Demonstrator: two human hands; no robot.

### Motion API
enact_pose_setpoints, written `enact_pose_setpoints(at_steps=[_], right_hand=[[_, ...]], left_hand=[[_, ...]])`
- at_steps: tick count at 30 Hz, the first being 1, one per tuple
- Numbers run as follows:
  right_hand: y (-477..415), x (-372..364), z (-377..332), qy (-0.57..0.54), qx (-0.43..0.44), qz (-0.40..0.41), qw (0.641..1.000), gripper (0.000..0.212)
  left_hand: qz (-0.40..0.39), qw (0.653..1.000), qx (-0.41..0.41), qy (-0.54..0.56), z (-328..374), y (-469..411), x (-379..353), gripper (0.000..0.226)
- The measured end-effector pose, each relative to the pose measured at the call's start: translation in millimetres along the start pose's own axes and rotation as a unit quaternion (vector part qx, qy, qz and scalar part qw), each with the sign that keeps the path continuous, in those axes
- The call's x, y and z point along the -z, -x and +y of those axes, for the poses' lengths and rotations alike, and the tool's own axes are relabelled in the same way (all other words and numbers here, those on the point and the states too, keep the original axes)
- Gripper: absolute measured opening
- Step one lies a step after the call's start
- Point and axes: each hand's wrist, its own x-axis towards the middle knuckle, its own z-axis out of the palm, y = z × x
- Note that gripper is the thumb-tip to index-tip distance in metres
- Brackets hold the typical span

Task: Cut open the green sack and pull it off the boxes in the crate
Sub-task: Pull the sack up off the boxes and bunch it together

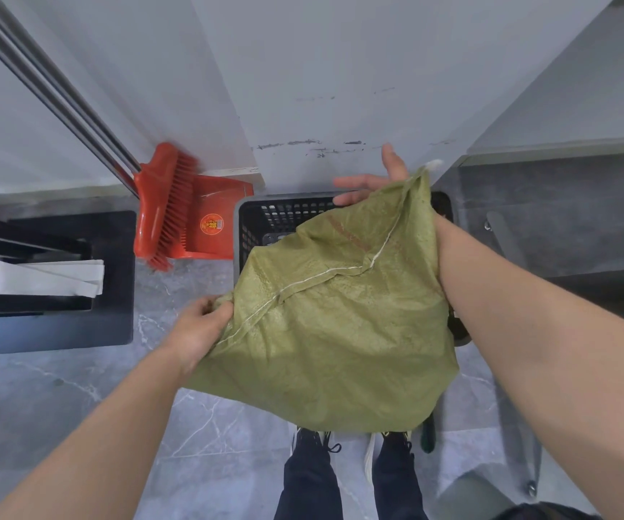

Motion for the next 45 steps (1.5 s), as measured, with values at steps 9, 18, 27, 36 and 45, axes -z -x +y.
enact_pose_setpoints(at_steps=[9,18,27,36,45], right_hand=[[45,-26,-5,0.256,-0.014,0.006,0.966,0.043],[41,-40,8,0.418,0.045,0.218,0.881,0.064],[55,-55,-20,0.189,0.073,0.335,0.92,0.056],[83,-81,-69,0.12,0.139,0.336,0.924,0.049],[113,-67,-76,0.054,0.208,0.379,0.9,0.051]], left_hand=[[-0.046,0.99,0.131,-0.011,-3,6,3,0.068],[0.011,0.993,0.037,-0.109,-9,0,-7,0.063],[0.131,0.967,-0.055,-0.21,9,29,-13,0.026],[0.18,0.977,-0.112,0.038,55,69,-11,0.031],[0.159,0.961,-0.208,0.093,83,102,-18,0.039]])
